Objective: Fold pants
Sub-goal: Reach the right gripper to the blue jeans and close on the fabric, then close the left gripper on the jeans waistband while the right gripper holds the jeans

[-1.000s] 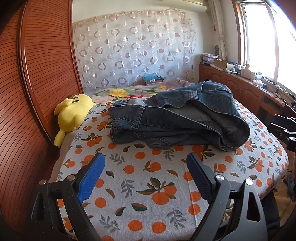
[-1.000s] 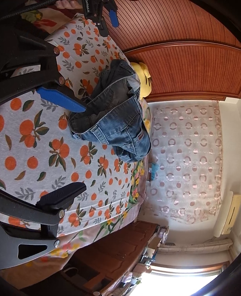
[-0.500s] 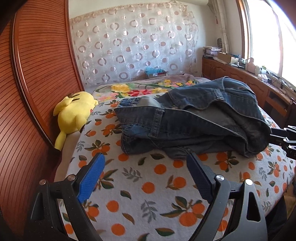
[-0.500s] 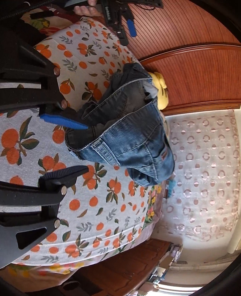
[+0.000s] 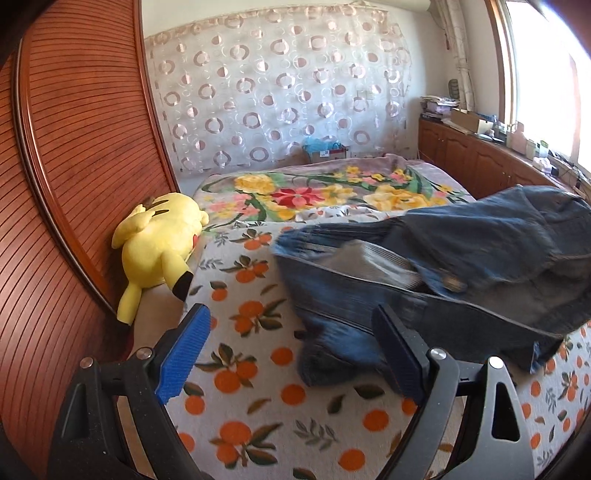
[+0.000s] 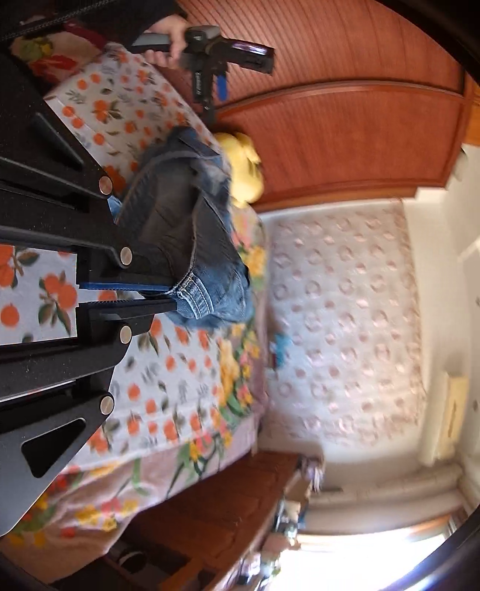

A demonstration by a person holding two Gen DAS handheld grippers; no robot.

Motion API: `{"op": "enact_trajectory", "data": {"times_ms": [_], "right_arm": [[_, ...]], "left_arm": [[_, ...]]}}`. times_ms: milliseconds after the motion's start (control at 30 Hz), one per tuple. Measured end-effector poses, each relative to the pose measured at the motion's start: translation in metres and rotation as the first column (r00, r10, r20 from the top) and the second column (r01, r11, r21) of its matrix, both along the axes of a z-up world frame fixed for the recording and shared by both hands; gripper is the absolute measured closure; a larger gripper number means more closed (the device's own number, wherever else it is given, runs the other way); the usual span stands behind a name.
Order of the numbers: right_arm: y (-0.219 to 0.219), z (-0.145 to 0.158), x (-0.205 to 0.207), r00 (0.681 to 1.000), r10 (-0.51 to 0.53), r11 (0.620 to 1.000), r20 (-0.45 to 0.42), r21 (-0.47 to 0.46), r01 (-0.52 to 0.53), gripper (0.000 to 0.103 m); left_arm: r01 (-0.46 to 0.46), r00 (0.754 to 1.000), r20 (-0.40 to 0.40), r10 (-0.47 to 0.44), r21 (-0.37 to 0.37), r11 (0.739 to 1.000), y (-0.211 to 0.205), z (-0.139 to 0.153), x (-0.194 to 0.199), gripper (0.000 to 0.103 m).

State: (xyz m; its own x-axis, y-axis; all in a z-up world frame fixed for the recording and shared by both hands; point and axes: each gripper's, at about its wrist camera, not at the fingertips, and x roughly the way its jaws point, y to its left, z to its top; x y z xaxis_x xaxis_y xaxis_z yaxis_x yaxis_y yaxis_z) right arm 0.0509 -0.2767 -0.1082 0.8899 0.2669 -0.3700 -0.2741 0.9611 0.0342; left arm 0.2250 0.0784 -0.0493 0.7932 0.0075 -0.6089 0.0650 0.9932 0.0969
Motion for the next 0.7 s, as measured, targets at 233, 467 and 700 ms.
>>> {"op": "enact_trajectory", "data": {"times_ms": [233,467,700], "right_arm": [[-0.013,-0.041,0.003,0.990,-0.068,0.996,-0.126,-0.065,0.060,0.100],[-0.009,-0.056,-0.008,0.981,-0.054,0.996,-0.186,-0.083,0.039,0.100],[-0.003,-0.043,0.012,0.980,-0.034,0.997,-0.198,-0.074,0.020,0.100]], "left_arm": [[0.018,0.999,-0.041,-0.020,-0.036,0.999,0.006,-0.002,0.030,0.016],[0.029,0.988,-0.147,-0.039,-0.073,0.997,0.004,-0.016,0.083,0.022],[-0.040,0.968,-0.251,-0.006,-0.177,0.983,0.012,-0.030,0.130,0.036]]}}
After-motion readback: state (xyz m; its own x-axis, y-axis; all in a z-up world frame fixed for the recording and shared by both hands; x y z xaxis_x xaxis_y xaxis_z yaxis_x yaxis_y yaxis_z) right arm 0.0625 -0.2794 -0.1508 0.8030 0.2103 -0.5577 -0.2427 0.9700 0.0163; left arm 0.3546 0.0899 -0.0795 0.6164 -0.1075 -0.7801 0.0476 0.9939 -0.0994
